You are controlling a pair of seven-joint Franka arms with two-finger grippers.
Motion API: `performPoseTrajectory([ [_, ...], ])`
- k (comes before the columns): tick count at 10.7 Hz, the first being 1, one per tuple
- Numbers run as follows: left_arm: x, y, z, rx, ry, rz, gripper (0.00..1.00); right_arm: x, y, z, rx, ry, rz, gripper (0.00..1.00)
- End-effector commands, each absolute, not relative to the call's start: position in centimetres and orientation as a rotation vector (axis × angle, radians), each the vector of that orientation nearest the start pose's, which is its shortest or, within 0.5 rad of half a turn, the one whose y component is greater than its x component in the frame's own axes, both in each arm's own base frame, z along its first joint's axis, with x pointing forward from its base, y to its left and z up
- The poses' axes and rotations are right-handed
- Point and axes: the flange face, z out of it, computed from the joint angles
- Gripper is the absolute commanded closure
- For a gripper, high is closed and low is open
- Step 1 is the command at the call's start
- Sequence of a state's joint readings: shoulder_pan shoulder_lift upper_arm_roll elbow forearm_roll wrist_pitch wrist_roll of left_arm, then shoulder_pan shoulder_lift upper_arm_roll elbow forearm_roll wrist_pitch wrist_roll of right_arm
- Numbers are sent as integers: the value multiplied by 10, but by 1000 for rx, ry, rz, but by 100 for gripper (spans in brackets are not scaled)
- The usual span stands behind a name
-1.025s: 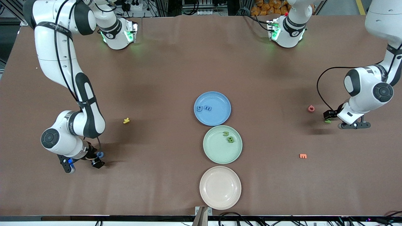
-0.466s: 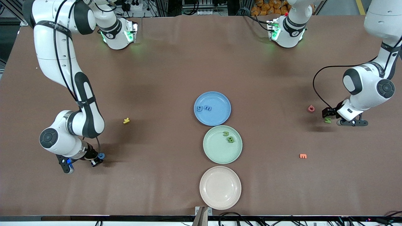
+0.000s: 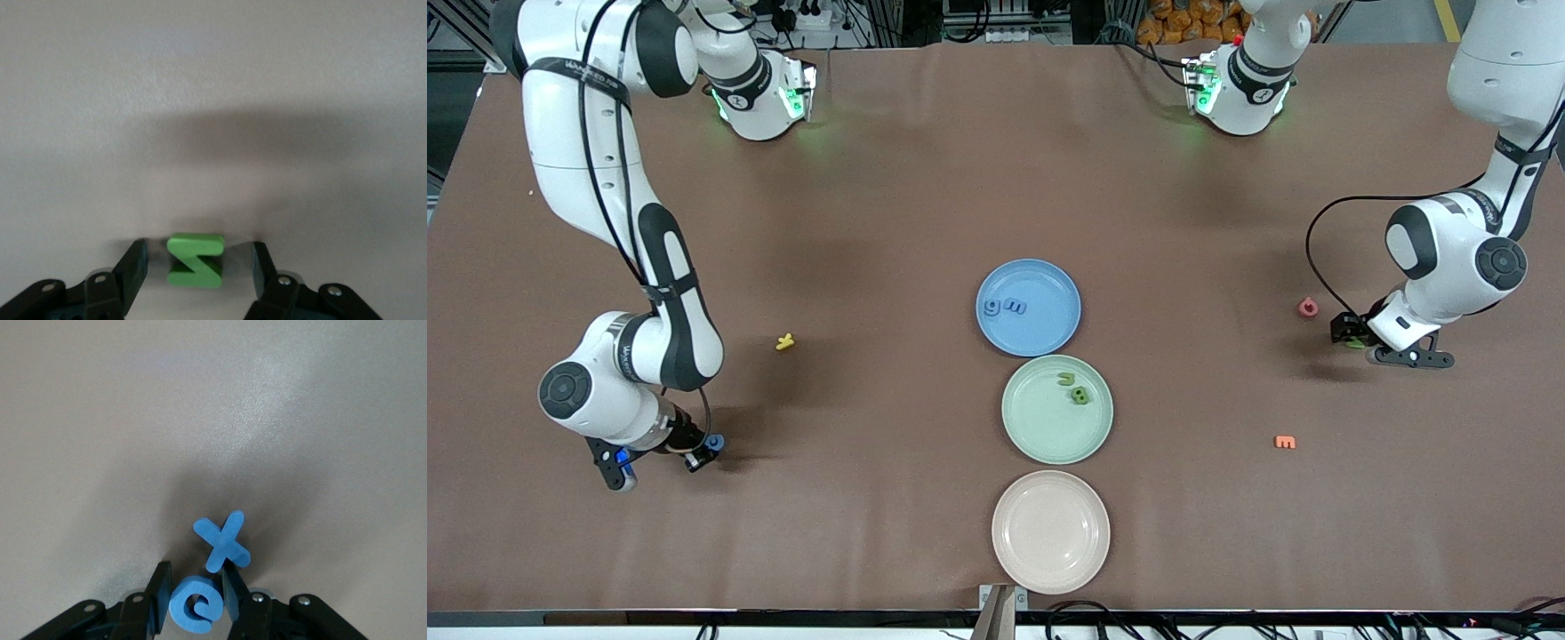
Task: Sort letters by color into matching plates
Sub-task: 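Grasp the blue e with the right gripper while the left gripper grasps Z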
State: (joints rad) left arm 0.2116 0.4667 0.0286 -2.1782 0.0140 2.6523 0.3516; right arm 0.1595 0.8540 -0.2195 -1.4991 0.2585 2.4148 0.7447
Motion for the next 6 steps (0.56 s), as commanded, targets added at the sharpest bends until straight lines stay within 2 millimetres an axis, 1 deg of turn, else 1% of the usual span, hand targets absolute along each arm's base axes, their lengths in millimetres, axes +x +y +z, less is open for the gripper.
performPoseTrajectory([
  [1, 553, 137, 170, -3092, 251, -16, 32, 712, -4, 170, -2776, 1353, -102, 62],
  [3, 552, 138, 169, -3094, 242, -11, 43, 712, 0, 169, -2783, 1335, -107, 62],
  [4, 550, 139, 168, -3095, 239, -7, 52, 713, 3, 170, -2788, 1320, -112, 62],
  [5, 550, 139, 168, -3096, 237, -7, 66, 713, 5, 171, -2790, 1315, -115, 62],
  [6, 550, 139, 169, -3097, 232, -7, 82, 713, 5, 171, -2791, 1313, -115, 60],
])
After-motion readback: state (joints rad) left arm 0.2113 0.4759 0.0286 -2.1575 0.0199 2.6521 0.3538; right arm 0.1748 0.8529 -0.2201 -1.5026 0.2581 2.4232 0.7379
